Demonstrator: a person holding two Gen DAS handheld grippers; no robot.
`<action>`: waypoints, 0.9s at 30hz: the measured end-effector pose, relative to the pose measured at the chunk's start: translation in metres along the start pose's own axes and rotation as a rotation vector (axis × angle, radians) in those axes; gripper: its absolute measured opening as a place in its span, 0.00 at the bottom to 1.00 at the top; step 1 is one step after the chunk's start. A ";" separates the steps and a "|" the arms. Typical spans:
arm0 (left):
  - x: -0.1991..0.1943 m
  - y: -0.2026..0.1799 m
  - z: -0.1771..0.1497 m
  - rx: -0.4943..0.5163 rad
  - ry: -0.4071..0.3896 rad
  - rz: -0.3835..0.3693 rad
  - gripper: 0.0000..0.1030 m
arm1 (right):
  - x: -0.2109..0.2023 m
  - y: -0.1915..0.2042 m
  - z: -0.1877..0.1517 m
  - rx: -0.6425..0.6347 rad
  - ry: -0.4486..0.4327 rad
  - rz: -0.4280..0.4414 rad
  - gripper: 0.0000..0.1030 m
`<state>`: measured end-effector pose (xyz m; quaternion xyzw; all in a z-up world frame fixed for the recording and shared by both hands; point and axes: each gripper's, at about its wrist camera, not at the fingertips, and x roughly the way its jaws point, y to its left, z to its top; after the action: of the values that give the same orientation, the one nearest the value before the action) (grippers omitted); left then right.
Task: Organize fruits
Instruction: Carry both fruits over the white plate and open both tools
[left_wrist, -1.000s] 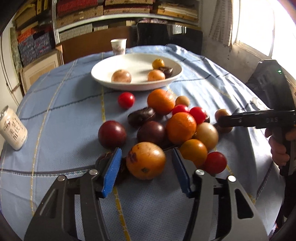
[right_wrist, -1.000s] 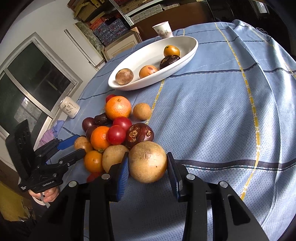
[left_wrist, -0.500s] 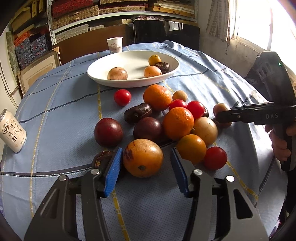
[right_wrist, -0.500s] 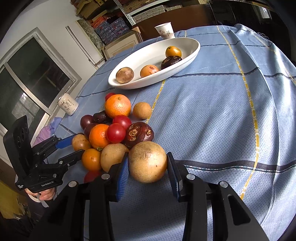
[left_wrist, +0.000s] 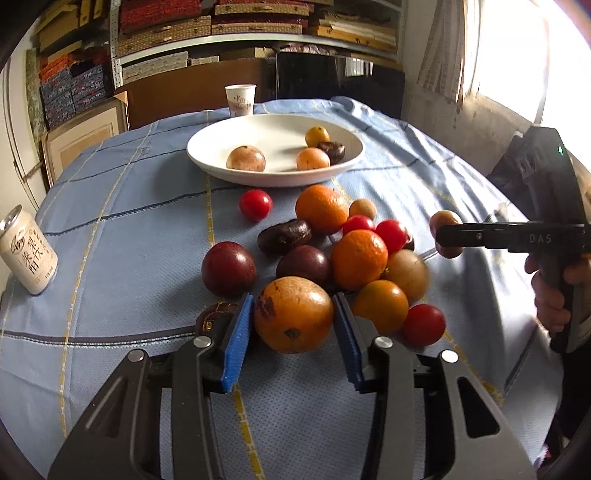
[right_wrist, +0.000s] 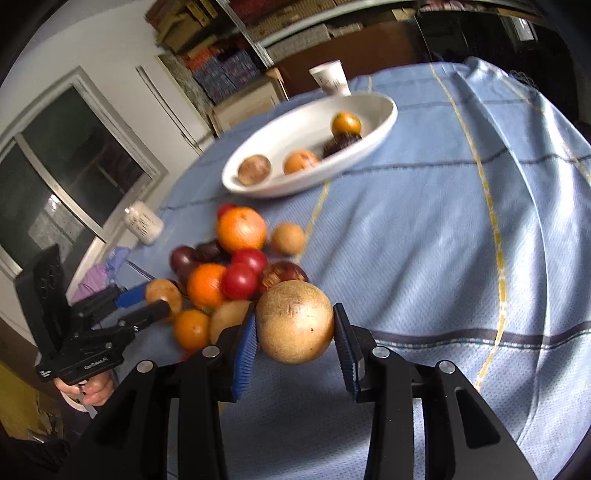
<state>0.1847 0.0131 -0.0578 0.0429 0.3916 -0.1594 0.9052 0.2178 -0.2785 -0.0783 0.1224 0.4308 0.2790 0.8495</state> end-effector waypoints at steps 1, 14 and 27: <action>-0.002 0.001 0.000 -0.011 -0.006 -0.008 0.42 | -0.002 0.002 0.000 -0.009 -0.012 0.004 0.39; 0.013 0.023 0.091 -0.039 -0.005 -0.010 0.42 | -0.005 0.025 0.063 -0.088 -0.175 -0.116 0.39; 0.118 0.047 0.189 -0.117 0.083 0.051 0.42 | 0.072 -0.003 0.133 -0.033 -0.176 -0.170 0.41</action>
<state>0.4072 -0.0108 -0.0144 0.0068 0.4360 -0.1111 0.8930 0.3599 -0.2347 -0.0478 0.0953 0.3586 0.2011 0.9066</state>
